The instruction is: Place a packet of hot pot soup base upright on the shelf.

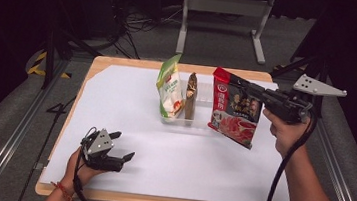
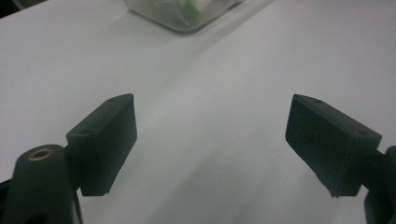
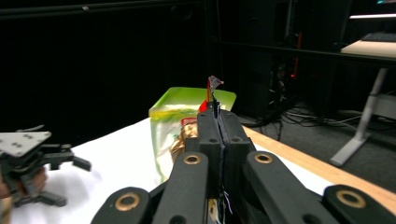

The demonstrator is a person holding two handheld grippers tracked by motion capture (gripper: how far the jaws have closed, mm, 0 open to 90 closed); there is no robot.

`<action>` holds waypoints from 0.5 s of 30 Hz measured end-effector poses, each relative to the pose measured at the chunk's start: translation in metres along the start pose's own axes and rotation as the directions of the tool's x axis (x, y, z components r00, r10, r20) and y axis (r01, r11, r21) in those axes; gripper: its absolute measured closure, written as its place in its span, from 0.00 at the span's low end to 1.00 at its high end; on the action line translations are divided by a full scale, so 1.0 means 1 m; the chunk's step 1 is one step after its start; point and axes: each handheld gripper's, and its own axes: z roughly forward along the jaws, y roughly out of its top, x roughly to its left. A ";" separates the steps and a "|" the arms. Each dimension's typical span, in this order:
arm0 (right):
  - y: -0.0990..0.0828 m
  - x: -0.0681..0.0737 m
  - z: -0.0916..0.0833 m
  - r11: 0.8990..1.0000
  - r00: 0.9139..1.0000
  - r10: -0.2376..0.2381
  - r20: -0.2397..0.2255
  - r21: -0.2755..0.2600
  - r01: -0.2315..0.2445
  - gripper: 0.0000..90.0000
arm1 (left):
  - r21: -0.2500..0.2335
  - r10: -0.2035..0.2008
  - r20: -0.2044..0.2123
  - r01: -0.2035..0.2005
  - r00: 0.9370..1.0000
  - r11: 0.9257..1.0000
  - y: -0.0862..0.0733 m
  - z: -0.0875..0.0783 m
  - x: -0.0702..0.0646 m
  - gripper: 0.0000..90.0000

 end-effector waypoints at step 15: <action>0.013 -0.002 0.045 1.000 0.999 0.000 0.053 0.002 0.000 0.99 | 0.003 0.007 0.006 -0.007 1.000 1.000 0.000 0.001 0.000 0.19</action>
